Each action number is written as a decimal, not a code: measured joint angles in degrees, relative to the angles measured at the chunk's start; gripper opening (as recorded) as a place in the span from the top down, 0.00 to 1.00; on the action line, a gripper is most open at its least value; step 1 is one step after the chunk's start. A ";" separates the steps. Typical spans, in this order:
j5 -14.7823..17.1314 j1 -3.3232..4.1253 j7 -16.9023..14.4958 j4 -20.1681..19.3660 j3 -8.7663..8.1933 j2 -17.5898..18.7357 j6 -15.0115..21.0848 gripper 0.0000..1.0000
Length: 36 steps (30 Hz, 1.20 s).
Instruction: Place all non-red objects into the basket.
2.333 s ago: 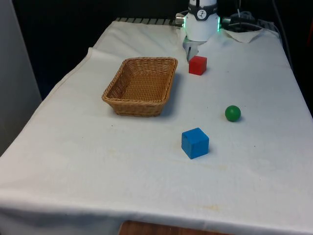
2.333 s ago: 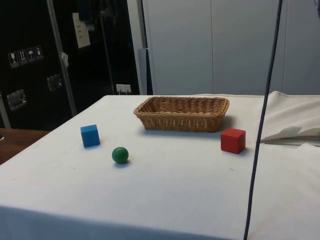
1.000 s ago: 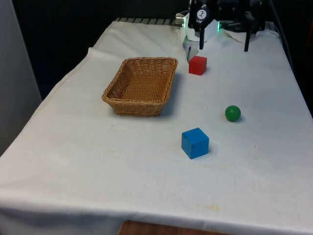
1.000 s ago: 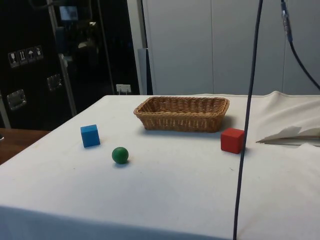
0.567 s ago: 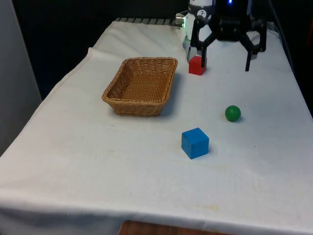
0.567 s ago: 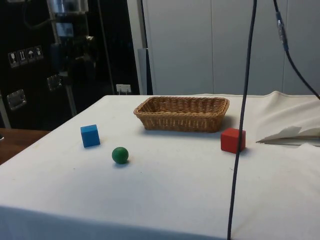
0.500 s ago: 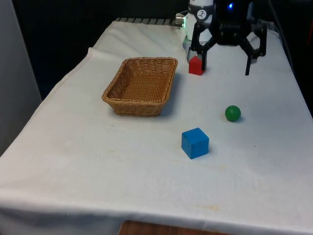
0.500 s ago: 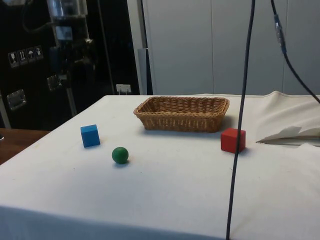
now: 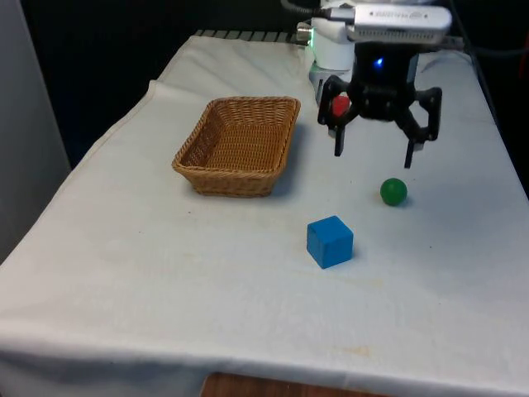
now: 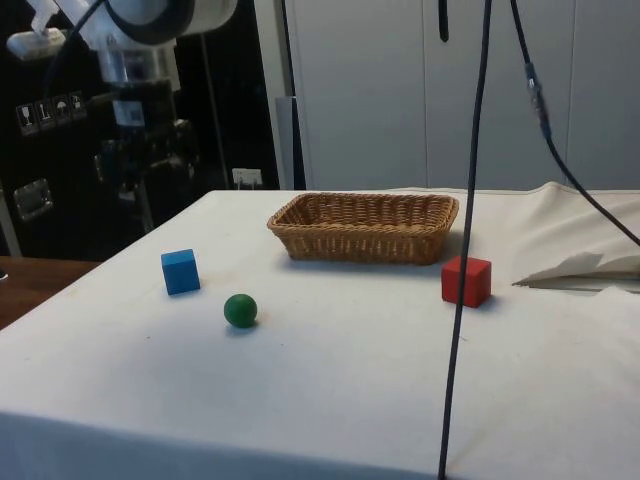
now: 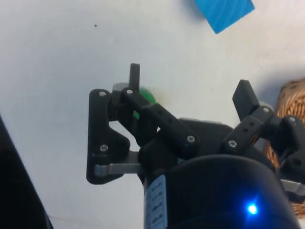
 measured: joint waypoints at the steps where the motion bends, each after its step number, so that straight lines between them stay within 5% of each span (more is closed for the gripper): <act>1: 0.17 -0.06 0.17 -0.06 0.00 0.29 0.29 0.00; 20: 4.35 -0.92 2.23 -0.17 -1.09 6.76 5.44 0.00; 36: 4.76 -0.92 8.94 -0.11 -1.09 10.08 7.73 0.00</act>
